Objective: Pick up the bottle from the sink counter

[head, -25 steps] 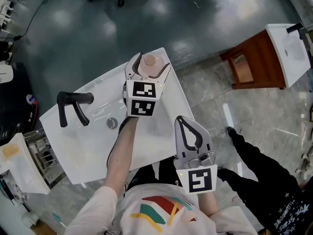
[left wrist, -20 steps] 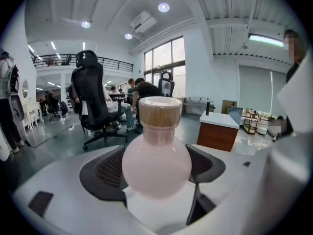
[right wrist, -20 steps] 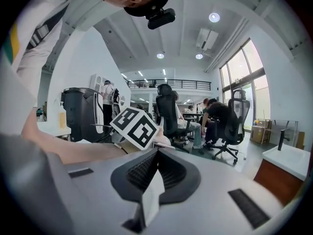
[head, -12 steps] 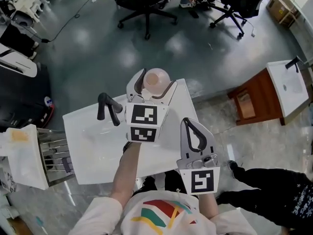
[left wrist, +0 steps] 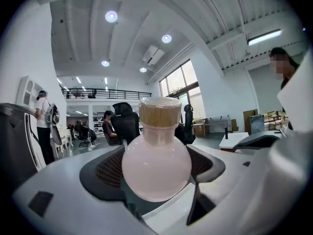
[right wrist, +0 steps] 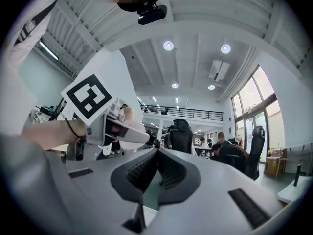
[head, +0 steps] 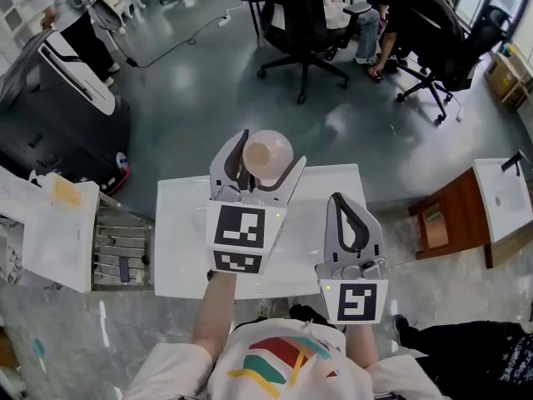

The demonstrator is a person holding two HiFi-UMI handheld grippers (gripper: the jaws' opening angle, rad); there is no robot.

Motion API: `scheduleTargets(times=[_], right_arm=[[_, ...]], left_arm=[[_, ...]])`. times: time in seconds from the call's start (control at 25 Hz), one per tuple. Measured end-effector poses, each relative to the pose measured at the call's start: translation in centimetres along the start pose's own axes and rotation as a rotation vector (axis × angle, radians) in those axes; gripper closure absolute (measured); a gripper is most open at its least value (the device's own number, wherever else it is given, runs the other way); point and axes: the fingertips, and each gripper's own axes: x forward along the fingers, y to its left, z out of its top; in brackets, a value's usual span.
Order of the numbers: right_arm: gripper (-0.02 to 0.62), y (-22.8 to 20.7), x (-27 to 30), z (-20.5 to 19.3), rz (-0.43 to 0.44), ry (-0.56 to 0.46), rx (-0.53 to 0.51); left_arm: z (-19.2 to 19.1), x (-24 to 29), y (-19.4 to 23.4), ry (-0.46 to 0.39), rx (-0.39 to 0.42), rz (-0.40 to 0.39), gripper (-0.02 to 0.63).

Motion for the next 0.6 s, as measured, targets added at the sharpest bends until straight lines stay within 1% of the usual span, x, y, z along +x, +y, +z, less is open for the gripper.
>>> scheduleTargets(times=[0.12, 0.28, 0.4, 0.48, 0.6], right_arm=[[0.583, 2.5, -0.4, 1.2, 0.014, -0.014, -0.003], [0.583, 5.1, -1.0, 2.5, 0.034, -0.031, -0.016], [0.583, 7.1, -1.2, 3.4, 0.047, -0.056, -0.026], [0.583, 8.3, -1.4, 3.6, 0.061, -0.062, -0.031], [0.583, 9.7, -1.6, 3.6, 0.082, -0.061, -0.038]], left_arm=[[0.5, -4.3, 2.5, -0.016, 0.013, 0.064, 0.222], [0.5, -9.5, 4.8, -0.037, 0.004, 0.131, 0.222], [-0.5, -12.9, 6.2, -0.04, 0.004, 0.186, 0.222], [-1.4, -14.9, 6.8, -0.045, -0.01, 0.219, 0.222], [-2.1, -17.3, 7.1, -0.077, -0.031, 0.255, 0.222]])
